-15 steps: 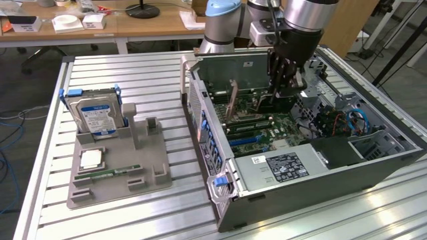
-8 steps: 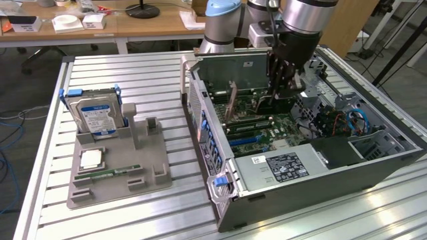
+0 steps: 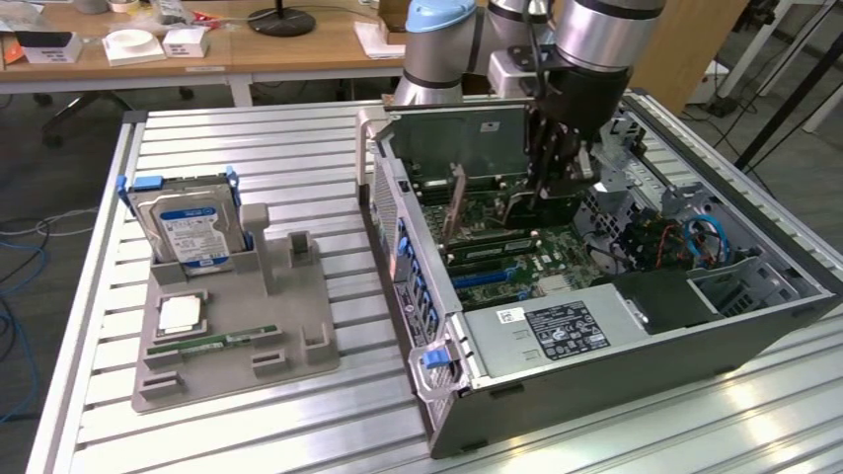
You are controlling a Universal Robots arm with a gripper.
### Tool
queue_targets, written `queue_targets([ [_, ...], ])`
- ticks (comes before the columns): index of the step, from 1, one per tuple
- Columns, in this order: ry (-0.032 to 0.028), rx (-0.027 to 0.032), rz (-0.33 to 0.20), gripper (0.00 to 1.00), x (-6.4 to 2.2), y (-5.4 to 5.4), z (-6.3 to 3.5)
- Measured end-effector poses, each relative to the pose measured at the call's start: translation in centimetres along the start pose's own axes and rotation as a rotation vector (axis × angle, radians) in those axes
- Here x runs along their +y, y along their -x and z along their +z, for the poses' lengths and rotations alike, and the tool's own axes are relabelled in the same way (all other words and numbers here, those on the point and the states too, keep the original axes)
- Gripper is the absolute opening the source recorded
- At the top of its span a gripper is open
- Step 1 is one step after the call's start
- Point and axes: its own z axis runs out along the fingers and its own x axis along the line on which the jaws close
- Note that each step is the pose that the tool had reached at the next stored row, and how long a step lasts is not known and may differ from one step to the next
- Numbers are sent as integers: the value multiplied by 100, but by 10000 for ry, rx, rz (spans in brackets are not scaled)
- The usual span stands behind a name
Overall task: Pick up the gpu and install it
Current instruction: 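Insert the gpu into the slot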
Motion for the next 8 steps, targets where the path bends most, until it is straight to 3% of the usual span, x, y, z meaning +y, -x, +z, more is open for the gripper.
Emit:
queue_targets([
  [8, -5, -1, -1, 25, 19, -4, 92],
])
